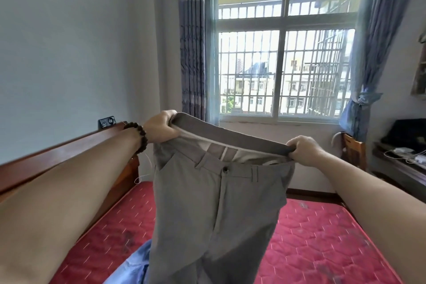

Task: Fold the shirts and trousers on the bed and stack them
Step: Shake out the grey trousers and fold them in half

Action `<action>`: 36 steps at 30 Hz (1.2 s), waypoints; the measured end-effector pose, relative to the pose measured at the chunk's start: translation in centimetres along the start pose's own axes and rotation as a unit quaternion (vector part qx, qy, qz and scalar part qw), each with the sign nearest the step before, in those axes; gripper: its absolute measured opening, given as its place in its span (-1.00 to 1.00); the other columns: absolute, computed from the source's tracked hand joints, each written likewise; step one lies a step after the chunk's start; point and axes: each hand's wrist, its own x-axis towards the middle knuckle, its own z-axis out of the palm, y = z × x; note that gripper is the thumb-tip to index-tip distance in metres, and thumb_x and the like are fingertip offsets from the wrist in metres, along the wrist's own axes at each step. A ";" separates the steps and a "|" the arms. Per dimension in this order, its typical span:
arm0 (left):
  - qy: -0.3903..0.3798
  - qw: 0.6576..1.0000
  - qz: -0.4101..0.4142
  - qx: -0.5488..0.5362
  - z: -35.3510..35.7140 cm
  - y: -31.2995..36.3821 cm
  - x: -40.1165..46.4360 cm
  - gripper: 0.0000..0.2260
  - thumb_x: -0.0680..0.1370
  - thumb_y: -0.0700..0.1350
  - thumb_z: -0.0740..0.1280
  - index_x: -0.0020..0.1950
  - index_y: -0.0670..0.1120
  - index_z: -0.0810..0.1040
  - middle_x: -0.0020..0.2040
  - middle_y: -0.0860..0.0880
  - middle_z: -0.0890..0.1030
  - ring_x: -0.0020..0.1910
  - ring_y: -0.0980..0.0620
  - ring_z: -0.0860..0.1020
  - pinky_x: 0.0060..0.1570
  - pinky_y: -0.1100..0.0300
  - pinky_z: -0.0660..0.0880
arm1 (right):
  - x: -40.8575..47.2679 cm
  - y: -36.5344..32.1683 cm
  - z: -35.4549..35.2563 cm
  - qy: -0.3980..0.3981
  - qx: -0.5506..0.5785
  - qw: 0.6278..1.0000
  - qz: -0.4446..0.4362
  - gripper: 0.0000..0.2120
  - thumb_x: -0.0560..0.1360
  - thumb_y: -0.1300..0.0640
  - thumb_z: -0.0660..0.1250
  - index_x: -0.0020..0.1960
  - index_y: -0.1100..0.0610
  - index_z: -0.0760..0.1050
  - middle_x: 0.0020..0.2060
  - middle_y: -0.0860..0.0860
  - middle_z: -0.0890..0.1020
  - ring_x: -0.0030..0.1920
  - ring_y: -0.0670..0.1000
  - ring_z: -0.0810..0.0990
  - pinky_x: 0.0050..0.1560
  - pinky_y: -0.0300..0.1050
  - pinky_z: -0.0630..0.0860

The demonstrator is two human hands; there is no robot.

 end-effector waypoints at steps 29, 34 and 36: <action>-0.045 0.952 0.038 -0.299 -3.0 -0.3 -1.4 -0.64 0.61 -0.35 0.12 -0.24 -0.17 0.63 -0.21 -0.07 0.58 -0.19 0.05 0.53 -0.27 0.33 0.52 | -0.5 1.4 -9.2 -0.087 0.469 0.872 -0.109 -0.71 0.46 0.35 0.15 -0.28 0.12 0.57 -0.30 0.07 0.53 -0.33 0.00 0.51 -0.36 -0.18 0.45; -0.093 0.989 0.112 -0.031 -3.2 -0.5 -1.5 -0.85 0.43 -0.14 0.47 -0.03 -0.08 0.60 -0.09 0.02 0.61 -0.10 0.12 0.57 -0.08 0.26 0.55 | -0.9 2.7 -10.1 -0.105 0.271 0.947 -0.135 -0.84 0.39 -0.03 0.47 -0.14 0.05 0.61 -0.21 0.01 0.65 -0.17 -0.01 0.63 -0.07 -0.10 0.55; -0.059 0.990 0.130 -0.013 -2.9 -0.5 -1.6 -0.90 0.43 -0.21 0.48 -0.18 -0.11 0.58 -0.22 0.00 0.57 -0.20 0.09 0.53 -0.12 0.19 0.51 | -1.0 2.8 -9.9 -0.077 0.197 0.966 -0.150 -0.88 0.40 0.01 0.48 -0.18 0.03 0.59 -0.25 -0.03 0.65 -0.19 -0.06 0.62 -0.06 -0.06 0.53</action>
